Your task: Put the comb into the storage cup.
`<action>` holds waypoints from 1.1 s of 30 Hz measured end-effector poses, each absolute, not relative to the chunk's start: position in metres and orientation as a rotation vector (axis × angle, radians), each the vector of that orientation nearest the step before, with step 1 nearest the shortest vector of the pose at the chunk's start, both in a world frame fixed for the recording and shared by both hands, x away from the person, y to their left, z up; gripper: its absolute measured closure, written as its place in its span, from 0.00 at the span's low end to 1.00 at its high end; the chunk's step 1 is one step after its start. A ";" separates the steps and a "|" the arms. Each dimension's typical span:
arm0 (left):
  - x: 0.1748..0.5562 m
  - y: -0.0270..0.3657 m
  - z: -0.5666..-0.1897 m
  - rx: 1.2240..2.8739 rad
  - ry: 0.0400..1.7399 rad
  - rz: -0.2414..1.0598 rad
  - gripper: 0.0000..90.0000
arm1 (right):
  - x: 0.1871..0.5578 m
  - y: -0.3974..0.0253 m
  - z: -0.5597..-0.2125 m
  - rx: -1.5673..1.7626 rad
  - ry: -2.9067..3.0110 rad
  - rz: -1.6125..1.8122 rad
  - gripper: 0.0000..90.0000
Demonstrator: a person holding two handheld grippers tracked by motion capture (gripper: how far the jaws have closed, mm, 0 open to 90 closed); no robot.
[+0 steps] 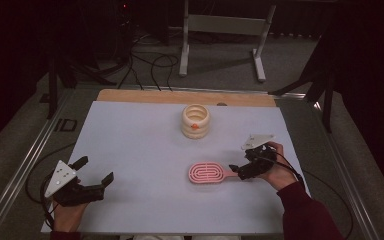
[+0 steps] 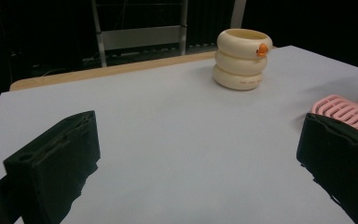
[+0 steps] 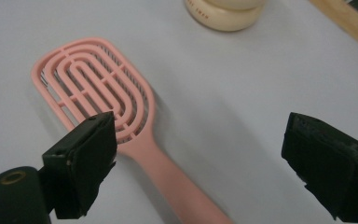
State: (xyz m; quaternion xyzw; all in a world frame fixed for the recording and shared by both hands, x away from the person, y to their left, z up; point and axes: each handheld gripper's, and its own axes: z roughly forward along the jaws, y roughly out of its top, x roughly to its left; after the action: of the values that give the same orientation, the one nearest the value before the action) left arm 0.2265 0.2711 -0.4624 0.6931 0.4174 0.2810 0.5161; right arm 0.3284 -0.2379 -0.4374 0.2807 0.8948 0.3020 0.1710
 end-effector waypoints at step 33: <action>0.227 0.271 -0.463 1.669 1.001 0.674 0.00 | 0.339 -0.214 -0.484 0.616 2.819 0.627 0.23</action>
State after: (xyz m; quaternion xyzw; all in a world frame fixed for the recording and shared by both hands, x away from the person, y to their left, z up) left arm 0.2268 0.2709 -0.4625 0.6948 0.4165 0.2803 0.5150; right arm 0.3393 -0.2139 -0.4838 0.2076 0.9505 0.2112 0.0941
